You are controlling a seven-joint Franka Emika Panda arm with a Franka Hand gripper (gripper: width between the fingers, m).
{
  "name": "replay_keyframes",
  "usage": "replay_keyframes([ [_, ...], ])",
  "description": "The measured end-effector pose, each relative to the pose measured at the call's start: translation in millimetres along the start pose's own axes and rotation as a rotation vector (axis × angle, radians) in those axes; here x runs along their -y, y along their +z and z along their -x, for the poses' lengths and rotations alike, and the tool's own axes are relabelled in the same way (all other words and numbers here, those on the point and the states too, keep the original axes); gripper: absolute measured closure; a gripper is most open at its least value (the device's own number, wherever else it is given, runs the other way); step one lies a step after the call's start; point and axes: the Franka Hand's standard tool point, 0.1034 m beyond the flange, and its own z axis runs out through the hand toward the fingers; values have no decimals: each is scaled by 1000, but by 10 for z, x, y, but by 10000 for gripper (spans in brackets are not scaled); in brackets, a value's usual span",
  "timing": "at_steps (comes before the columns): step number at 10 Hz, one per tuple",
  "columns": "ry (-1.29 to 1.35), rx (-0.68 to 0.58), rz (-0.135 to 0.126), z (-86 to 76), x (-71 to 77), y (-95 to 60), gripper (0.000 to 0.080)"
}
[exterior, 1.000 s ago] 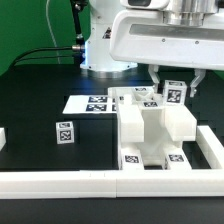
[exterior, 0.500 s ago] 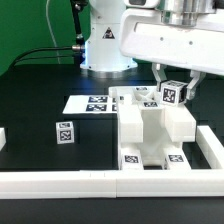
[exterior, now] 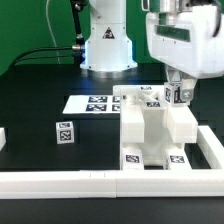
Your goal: Assemble chair
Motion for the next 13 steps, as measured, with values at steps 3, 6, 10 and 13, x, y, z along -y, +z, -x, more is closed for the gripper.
replay_keyframes([
  [3, 173, 12, -3, 12, 0, 4, 518],
  [6, 344, 23, -2, 28, 2, 4, 518],
  [10, 438, 32, 0, 55, 0, 7, 518],
  [13, 274, 40, 56, 97, -58, 6, 282],
])
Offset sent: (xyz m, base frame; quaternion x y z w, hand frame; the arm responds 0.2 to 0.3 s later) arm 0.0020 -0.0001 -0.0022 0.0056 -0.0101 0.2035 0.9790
